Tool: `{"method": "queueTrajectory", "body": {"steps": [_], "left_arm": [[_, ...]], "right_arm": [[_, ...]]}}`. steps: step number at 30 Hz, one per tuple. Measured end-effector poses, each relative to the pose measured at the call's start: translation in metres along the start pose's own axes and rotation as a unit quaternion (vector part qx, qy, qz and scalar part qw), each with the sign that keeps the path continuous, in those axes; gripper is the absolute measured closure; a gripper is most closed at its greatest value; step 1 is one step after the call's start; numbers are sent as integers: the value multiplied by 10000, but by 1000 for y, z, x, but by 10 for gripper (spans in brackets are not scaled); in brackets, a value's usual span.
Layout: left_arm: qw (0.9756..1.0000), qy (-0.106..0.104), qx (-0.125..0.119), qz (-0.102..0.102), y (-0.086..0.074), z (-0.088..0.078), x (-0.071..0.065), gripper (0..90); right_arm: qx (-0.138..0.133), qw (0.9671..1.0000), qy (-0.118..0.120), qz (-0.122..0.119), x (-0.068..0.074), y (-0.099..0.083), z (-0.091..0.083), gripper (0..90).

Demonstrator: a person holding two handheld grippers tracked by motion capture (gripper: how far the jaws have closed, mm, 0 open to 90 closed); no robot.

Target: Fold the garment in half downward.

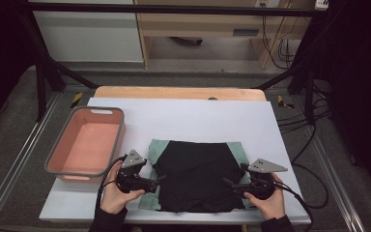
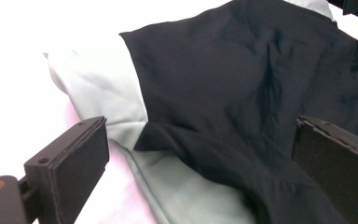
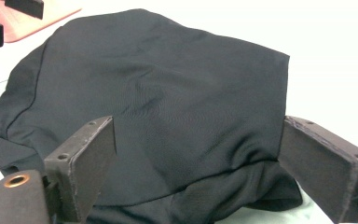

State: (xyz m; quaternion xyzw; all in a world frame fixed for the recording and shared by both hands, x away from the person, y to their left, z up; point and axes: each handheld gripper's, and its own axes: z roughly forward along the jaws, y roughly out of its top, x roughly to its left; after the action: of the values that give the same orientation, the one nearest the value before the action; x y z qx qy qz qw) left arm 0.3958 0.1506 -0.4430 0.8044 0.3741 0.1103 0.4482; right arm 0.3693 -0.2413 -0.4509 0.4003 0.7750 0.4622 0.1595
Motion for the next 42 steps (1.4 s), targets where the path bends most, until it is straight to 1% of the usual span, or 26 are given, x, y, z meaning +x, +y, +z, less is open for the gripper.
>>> {"method": "queueTrajectory", "body": {"steps": [1, 2, 5, 8, 10, 12, 14, 18, 22, 28, 30, 32, 36, 39, 42], "left_arm": [[10000, -5, 11, -21, 1, 1, 1, 39], [10000, 7, 27, 16, 2, 1, 1, 40], [10000, -35, 35, 12, 5, 3, 4, 41], [10000, 25, -4, -5, 9, 4, 7, 41], [10000, 30, -10, -6, 11, 5, 9, 42], [9999, 27, -60, -85, 13, 6, 11, 44], [9999, 33, -76, -115, 15, 6, 13, 47], [9999, 75, -83, -130, 21, 9, 17, 52], [9997, 52, -152, -162, 27, 12, 20, 64], [9996, 131, -149, -210, 34, 17, 28, 72], [9994, 128, -161, -275, 36, 18, 32, 72], [9992, 183, -160, -326, 39, 21, 36, 74], [9987, 298, -182, -358, 44, 25, 42, 82], [9985, 340, -212, -368, 46, 29, 45, 85], [9985, 364, -167, -381, 48, 32, 48, 84]], "right_arm": [[-6, 10000, -1, 2, 0, 0, 0, 115], [-16, 10000, -5, 1, 0, 0, 0, 113], [-32, 10000, 5, 6, 0, 0, 1, 105], [-29, 10000, -9, 2, 1, 0, 1, 102], [-2, 10000, -33, -21, 1, -1, 1, 97], [25, 10000, -35, -45, 1, -1, 2, 93], [22, 10000, -39, -47, 2, -1, 2, 91], [34, 10000, -41, -68, 2, -1, 1, 88], [37, 9999, -31, -92, 2, -2, 2, 86], [25, 9999, -29, -111, 3, 0, 1, 83], [14, 9999, -25, -120, 3, 0, 1, 83], [43, 9999, -30, -124, 3, 0, 1, 82], [50, 9999, -21, -141, 4, -1, 1, 82], [54, 9999, -9, -148, 4, -1, 1, 81], [68, 9998, -13, -162, 4, -1, 2, 79]]}}
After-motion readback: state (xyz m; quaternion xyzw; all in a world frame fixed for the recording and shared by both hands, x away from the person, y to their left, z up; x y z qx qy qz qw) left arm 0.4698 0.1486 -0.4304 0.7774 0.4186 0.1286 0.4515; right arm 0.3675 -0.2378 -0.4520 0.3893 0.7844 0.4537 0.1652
